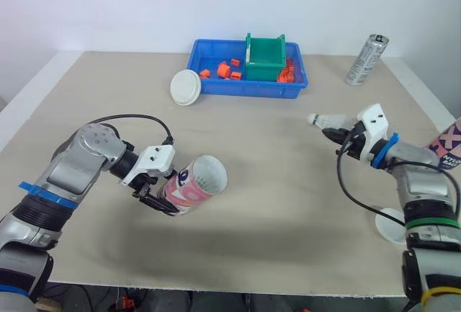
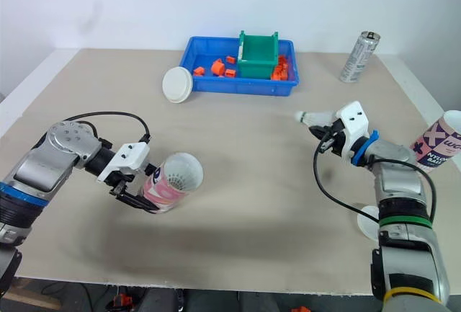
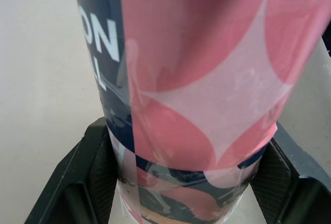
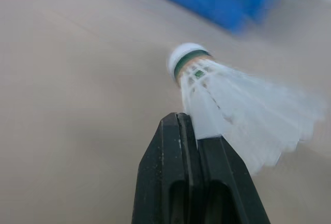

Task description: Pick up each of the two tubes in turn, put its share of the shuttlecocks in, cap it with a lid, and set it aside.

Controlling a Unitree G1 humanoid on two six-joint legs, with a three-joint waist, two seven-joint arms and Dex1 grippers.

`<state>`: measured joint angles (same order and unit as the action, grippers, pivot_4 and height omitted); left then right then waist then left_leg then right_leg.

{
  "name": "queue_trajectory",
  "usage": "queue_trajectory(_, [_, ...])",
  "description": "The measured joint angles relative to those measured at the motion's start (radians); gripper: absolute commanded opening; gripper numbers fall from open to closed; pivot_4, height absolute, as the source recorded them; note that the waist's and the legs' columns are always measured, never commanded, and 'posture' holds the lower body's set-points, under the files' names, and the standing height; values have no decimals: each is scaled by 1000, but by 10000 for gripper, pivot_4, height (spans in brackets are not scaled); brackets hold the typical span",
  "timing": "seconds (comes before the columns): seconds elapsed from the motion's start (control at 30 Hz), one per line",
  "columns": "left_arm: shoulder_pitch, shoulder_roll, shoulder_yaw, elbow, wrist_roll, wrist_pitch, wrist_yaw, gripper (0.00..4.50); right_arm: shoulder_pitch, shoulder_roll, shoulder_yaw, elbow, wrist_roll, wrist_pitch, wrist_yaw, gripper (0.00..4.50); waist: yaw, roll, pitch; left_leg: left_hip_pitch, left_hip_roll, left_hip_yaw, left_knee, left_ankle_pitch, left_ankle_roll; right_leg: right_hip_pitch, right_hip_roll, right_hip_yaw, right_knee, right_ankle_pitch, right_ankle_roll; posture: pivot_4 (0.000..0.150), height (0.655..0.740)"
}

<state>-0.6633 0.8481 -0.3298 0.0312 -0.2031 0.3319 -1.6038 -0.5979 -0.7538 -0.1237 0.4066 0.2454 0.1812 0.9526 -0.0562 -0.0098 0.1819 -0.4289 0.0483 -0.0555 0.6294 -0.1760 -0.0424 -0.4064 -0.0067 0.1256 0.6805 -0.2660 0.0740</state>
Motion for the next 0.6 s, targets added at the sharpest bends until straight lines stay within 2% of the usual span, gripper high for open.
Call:
queue_trajectory(0.1, [2, 0, 2, -2, -2, 0, 0, 32283, 81, -112, 16, -376, 118, 127, 143, 771, 4, 2, 1, 0, 0, 0, -2, 0, 0, 0, 0, -1, 0, -1, -1, 1500, 7309])
queue_trajectory(0.2, [2, -3, 2, 0, -1, 0, -3, 32283, 78, -201, 78, -703, 205, 197, 263, 771, 5, 2, 1, 1, 1, -1, -3, 0, 0, 0, 0, -1, 0, -2, -2, 1500, 7309])
queue_trajectory(0.33, [1, -10, 2, 2, -1, -3, 2, 32283, 43, -202, 153, -796, 210, 213, 297, 771, 5, -1, 2, 1, 1, 0, 0, 0, -1, 0, 0, 0, 0, -3, -6, 1500, 7309])
queue_trajectory(0.4, [-2, -12, 3, 11, 0, -5, 0, 32283, -37, -178, 237, -822, 185, 204, 322, 771, 4, -1, 2, 1, 1, 1, 1, 0, -1, -1, 0, 0, 0, -2, -6, 1500, 7309])
queue_trajectory(0.6, [-6, -26, 3, 23, -1, -11, -3, 32283, -163, -110, 379, -790, 64, 99, 365, 771, 9, -2, 3, -1, 1, 0, 1, 0, -1, -1, 0, -1, 0, -3, -6, 1500, 7309])
